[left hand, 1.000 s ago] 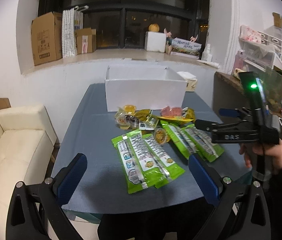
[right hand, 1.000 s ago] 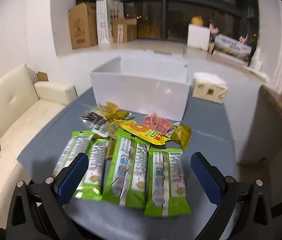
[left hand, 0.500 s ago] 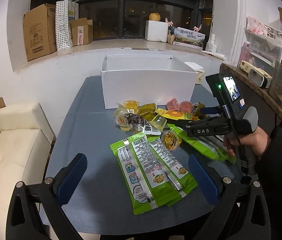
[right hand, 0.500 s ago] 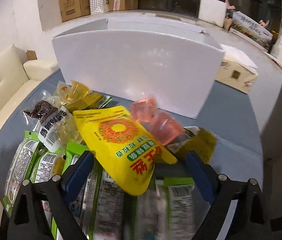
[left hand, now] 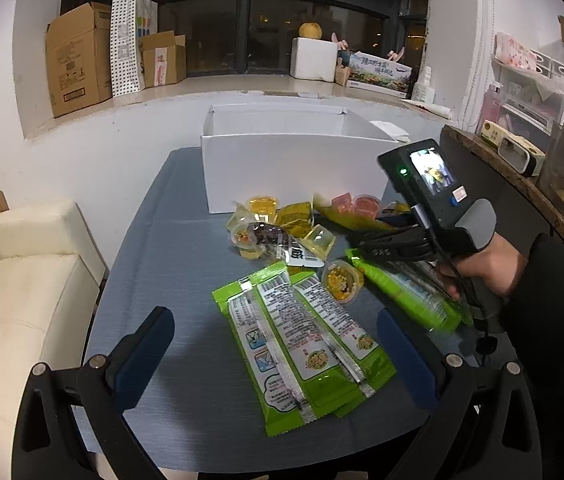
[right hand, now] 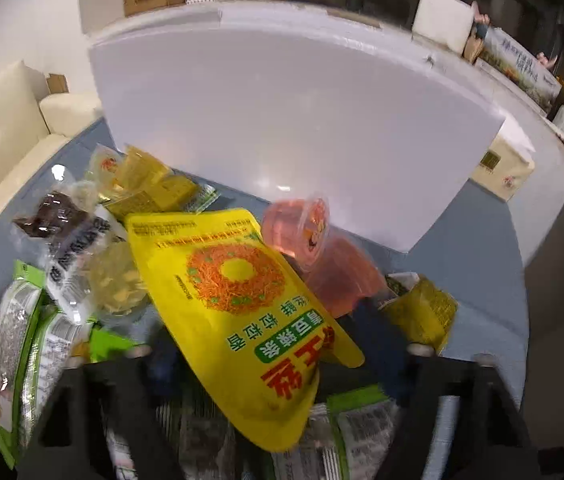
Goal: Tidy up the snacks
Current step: 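Reach the right gripper to the yellow pouch, grasp and lift it, then grasp green snack-bar packs with the left gripper while the right carries the yellow pouch to the box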
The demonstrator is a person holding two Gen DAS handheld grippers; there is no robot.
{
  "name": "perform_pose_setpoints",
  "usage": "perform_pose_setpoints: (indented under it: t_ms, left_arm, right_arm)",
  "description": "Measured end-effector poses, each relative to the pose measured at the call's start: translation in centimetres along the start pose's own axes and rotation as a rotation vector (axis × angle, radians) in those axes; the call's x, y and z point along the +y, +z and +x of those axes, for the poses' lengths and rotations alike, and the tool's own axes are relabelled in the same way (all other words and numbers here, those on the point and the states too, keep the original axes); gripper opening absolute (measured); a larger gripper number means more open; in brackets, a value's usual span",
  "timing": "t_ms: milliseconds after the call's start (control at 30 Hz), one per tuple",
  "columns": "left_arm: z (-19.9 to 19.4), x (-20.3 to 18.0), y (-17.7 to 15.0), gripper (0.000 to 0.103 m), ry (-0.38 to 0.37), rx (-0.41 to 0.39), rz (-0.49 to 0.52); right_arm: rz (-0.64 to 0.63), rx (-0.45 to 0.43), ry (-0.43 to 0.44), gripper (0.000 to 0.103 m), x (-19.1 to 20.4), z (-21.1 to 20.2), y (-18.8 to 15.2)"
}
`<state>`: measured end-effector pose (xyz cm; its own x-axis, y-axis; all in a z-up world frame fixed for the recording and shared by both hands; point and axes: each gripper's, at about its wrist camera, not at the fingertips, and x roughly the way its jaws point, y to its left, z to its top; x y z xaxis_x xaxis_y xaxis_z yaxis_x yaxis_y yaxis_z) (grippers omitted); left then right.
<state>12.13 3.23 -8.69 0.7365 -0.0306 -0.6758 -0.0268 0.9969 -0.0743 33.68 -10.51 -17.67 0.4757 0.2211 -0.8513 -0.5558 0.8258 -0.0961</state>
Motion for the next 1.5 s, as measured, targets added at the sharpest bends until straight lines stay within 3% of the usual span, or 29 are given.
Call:
perform_pose_setpoints:
  t_ms: [33,67,167,467,567,667,833,1000,1067,1100,1133,1233,1500]
  left_arm:
    - [0.1,0.1,0.0,0.103,0.002,0.002,-0.003]
    - [0.1,0.2,0.0,0.103,0.003,0.002,-0.006]
    - [0.2,0.4,-0.1,0.103,0.005,0.001,-0.008]
    - [1.2,0.8,-0.7,0.103,0.002,0.023,-0.021]
    - [2.4,1.2,-1.6,0.103,-0.013,0.047,-0.036]
    - [4.3,1.3,-2.5,0.103,-0.002,0.093,-0.043]
    - [7.7,1.4,-2.9,0.103,0.021,0.157,-0.082]
    - [9.2,0.6,-2.5,0.103,0.029,0.162,-0.095]
    - [10.0,0.3,-2.5,0.099,0.036,0.173,-0.097]
    - [10.3,0.1,-2.4,0.085,0.042,0.182,-0.097]
    - [10.5,0.1,-2.4,0.078,0.029,0.174,-0.112]
    - [10.5,0.2,-2.0,0.073,0.063,0.169,-0.131]
    - [7.5,0.1,-1.1,0.069,0.040,0.080,-0.103]
  right_arm:
    - [0.006,-0.006,0.025,0.038,-0.1,0.0,0.2]
    - [0.015,-0.002,0.033,0.035,-0.2,-0.1,0.3]
    - [0.030,-0.018,0.103,0.033,-0.5,-0.7,0.2]
    - [0.108,-0.123,0.138,0.032,-1.2,-6.4,-1.4]
    - [0.167,-0.171,0.172,0.031,-2.8,-9.8,-3.0]
    - [0.175,-0.203,0.153,0.029,-2.6,-12.1,-4.7]
    - [0.180,-0.189,0.165,0.028,-1.4,-11.3,-6.4]
    - [0.246,-0.212,0.194,0.028,-2.5,-11.9,-8.5]
    - [0.255,-0.225,0.188,0.028,-2.6,-12.3,-8.7]
    - [0.263,-0.233,0.196,0.028,-2.7,-12.6,-8.8]
    - [0.268,-0.242,0.198,0.028,-2.8,-13.0,-9.0]
    - [0.262,-0.254,0.187,0.028,-2.6,-13.6,-9.2]
    - [0.262,-0.290,0.177,0.028,-2.5,-15.1,-9.4]
